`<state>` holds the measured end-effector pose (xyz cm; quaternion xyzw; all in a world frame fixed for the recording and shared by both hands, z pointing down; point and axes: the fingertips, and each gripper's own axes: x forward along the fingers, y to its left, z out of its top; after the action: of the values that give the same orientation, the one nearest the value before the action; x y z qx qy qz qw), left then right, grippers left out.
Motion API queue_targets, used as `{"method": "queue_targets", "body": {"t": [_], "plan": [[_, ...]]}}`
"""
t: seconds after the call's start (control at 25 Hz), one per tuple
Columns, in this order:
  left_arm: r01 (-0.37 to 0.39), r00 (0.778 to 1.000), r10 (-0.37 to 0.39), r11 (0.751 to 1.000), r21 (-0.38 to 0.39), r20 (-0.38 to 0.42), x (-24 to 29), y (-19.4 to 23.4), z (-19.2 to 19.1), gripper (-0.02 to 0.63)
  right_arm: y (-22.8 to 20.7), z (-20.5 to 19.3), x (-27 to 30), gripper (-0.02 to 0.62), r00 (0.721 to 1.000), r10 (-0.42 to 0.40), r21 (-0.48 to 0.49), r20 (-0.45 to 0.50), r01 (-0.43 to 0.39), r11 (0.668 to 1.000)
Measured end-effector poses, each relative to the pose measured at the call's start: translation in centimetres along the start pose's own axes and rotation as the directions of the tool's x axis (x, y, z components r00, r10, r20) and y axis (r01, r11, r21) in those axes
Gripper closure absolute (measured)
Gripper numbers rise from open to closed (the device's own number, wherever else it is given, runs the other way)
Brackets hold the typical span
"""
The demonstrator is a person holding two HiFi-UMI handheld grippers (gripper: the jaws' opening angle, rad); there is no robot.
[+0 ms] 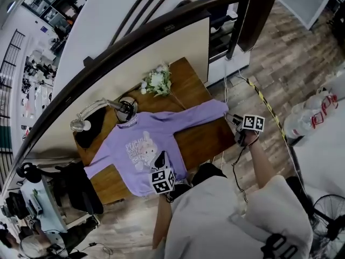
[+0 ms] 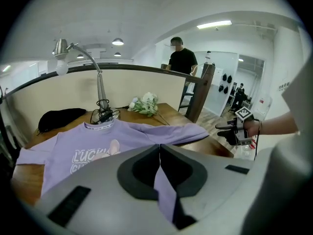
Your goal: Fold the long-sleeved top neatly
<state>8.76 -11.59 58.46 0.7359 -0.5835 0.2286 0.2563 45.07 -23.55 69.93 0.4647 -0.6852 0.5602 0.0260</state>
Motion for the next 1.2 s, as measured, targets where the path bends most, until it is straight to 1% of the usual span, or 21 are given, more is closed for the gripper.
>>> {"method": "queue_targets", "body": {"t": [0.08,0.16,0.24,0.32,0.36,0.44,0.52,0.56,0.6,0.68,0.72,0.76,0.8,0.88,1.0,1.04,1.12,1.2], "plan": [[-0.012,1.0,0.012,1.0,0.003,-0.016,0.7,-0.4,0.3,0.583,-1.1,0.3,1.1,0.235,0.999,0.023,0.047,-0.043,-0.021,0.999],[-0.02,0.999,0.02,1.0,-0.004,-0.03,1.4,-0.8,0.5,0.583,-2.0,0.3,2.1,0.215,0.994,0.049,0.089,-0.093,-0.04,0.995],[-0.029,0.999,0.028,0.999,-0.018,-0.045,1.9,-0.9,0.3,0.583,-2.2,-0.1,3.1,0.182,0.983,0.086,0.115,-0.163,-0.067,0.991],[-0.043,0.998,0.041,0.999,-0.026,-0.057,2.4,-0.7,0.3,0.583,-2.1,-0.5,4.5,0.173,0.967,0.123,0.143,-0.225,-0.092,0.985],[-0.051,0.997,0.049,0.998,-0.028,-0.061,2.5,-0.5,0.3,0.583,-2.1,-0.6,5.2,0.172,0.958,0.149,0.178,-0.243,-0.107,0.978],[-0.067,0.996,0.065,0.997,-0.034,-0.068,2.7,0.0,0.5,0.583,-1.8,-0.4,6.4,0.17,0.947,0.211,0.275,-0.242,-0.141,0.951],[-0.08,0.994,0.077,0.996,-0.04,-0.074,2.7,0.3,0.7,0.583,-1.5,0.4,7.2,0.17,0.945,0.254,0.358,-0.208,-0.168,0.918],[-0.085,0.994,0.082,0.995,-0.042,-0.076,2.8,0.4,0.8,0.583,-1.4,0.8,7.4,0.173,0.947,0.261,0.39,-0.188,-0.172,0.904],[-0.088,0.993,0.085,0.995,-0.044,-0.077,2.9,0.4,0.8,0.583,-1.6,1.3,7.7,0.2,0.954,0.249,0.416,-0.169,-0.16,0.895],[-0.094,0.993,0.091,0.994,-0.046,-0.078,3.1,0.5,0.9,0.583,-2.7,2.1,8.2,0.377,0.976,0.171,0.455,-0.133,-0.093,0.886],[-0.098,0.993,0.094,0.994,-0.048,-0.077,3.2,0.6,1.0,0.583,-3.1,2.4,8.4,0.434,0.985,0.132,0.471,-0.114,-0.064,0.88],[-0.101,0.992,0.097,0.994,-0.051,-0.076,3.3,0.8,1.1,0.583,-3.2,2.7,8.6,0.452,0.99,0.109,0.48,-0.093,-0.051,0.876],[-0.105,0.992,0.1,0.993,-0.056,-0.075,3.3,0.9,1.1,0.583,-3.1,2.9,8.6,0.479,0.993,0.096,0.474,-0.074,-0.049,0.879],[-0.113,0.992,0.108,0.992,-0.062,-0.071,3.3,1.2,1.2,0.583,-2.7,3.2,8.2,0.502,0.997,0.068,0.435,-0.045,-0.042,0.9],[-0.127,0.991,0.124,0.989,-0.071,-0.051,2.9,1.9,1.7,0.583,-1.5,4.3,7.6,0.522,0.999,0.052,0.384,0.007,-0.051,0.922],[-0.132,0.991,0.129,0.989,-0.073,-0.045,2.6,2.1,1.9,0.583,-1.0,4.8,7.2,0.525,0.998,0.049,0.352,0.028,-0.056,0.934],[-0.143,0.989,0.14,0.987,-0.079,-0.038,2.0,2.6,1.9,0.583,0.7,5.6,6.2,0.526,0.996,0.039,0.25,0.081,-0.058,0.966],[-0.154,0.988,0.151,0.984,-0.088,-0.034,1.5,3.3,1.7,0.583,3.0,6.3,5.4,0.526,0.991,0.029,0.12,0.13,-0.045,0.992]]}}
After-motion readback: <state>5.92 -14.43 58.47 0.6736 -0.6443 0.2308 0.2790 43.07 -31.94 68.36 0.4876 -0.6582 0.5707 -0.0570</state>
